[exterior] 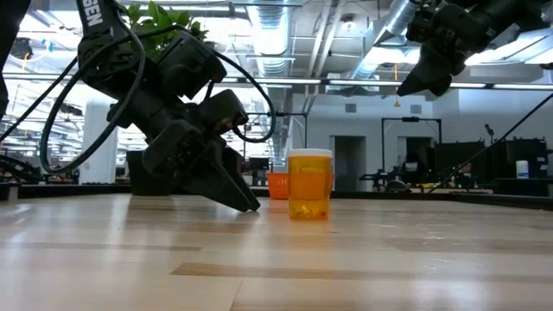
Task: Pick and place pill bottles into a basket
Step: Put the orange medicine bottle into the orange bin
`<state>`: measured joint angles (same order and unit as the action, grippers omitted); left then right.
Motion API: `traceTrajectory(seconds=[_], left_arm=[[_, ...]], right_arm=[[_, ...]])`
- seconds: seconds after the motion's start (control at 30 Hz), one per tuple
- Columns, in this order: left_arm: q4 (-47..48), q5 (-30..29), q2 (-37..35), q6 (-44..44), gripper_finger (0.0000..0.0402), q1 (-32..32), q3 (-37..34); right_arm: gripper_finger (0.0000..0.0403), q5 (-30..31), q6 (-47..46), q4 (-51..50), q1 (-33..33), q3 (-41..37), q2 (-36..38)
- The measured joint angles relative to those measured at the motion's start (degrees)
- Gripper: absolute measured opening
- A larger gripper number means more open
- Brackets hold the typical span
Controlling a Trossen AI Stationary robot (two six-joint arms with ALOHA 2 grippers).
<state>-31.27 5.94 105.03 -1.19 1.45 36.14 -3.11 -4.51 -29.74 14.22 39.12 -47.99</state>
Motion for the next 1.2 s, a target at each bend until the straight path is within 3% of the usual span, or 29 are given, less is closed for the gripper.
traceTrajectory(seconds=[0.23,0.53,0.83,1.0,1.2], left_arm=[[1.5,-2.0,0.0,0.4,0.0233,0.0,0.1],[3.5,-2.2,-0.2,0.2,0.0233,-0.5,0.2],[15.2,-2.3,-6.2,-3.7,0.0233,-2.8,0.0],[24.4,-3.4,-13.1,-6.3,0.0233,-6.2,-0.2],[28.6,-5.6,-19.2,-8.8,0.0233,-9.7,-0.1]], right_arm=[[0.0006,1.5,2.1,1.3,0.0,0.0,-0.2],[0.0075,2.8,11.3,11.4,4.3,4.8,-9.4],[0.0121,-3.2,23.6,4.5,14.0,24.8,-31.4],[0.0124,-3.3,32.9,-4.6,19.5,37.6,-44.8],[0.0119,-4.9,41.7,-14.0,23.2,52.9,-59.2]])
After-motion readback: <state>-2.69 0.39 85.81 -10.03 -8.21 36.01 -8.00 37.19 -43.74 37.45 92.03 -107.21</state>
